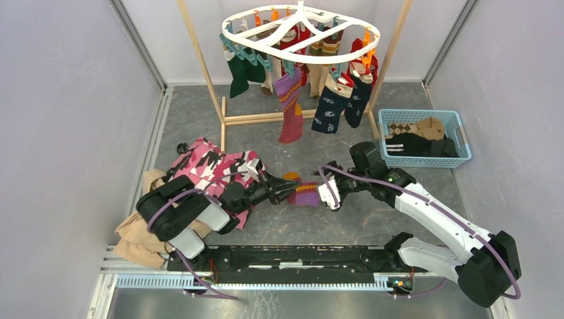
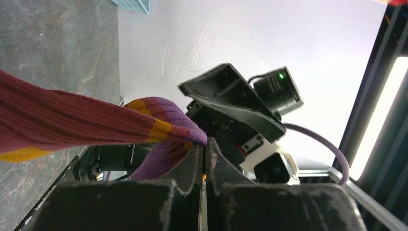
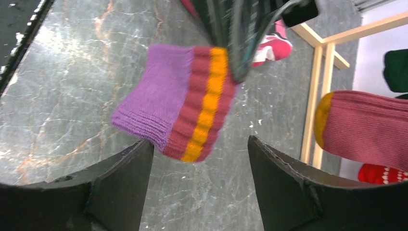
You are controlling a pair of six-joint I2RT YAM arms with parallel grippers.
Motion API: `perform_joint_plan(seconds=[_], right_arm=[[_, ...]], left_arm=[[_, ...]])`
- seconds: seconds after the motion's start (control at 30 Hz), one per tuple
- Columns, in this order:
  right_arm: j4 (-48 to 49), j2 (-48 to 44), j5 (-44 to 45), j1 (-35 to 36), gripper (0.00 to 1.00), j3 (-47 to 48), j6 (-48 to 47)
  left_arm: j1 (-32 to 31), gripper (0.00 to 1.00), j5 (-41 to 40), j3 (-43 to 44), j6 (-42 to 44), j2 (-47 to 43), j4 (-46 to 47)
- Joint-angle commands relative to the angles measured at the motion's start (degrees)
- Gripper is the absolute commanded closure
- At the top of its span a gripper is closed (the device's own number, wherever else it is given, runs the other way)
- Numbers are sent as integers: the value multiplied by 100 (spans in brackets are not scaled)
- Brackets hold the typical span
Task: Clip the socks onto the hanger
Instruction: Pick up the sock from the bin.
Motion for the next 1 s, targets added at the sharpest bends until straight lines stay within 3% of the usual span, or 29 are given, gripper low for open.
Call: perform_joint_plan(seconds=[0.0, 0.13, 0.33, 0.43, 0.67, 0.97], right_arm=[[777, -130, 278, 111, 25, 45, 517], [625, -158, 33, 111, 37, 261, 738], [168, -166, -598, 114, 85, 357, 629], [58, -100, -693, 110, 98, 354, 601], [-301, -58, -1056, 67, 100, 515, 618], [-92, -95, -2090, -822, 100, 841, 1749]], left_arm=[[27, 98, 427, 301, -839, 507, 1509], [27, 98, 504, 415, -822, 640, 1506], [45, 98, 448, 377, -839, 703, 1511], [69, 98, 421, 362, -831, 666, 1511], [245, 95, 394, 183, -650, 513, 1505], [477, 62, 588, -42, 141, 508, 1503]])
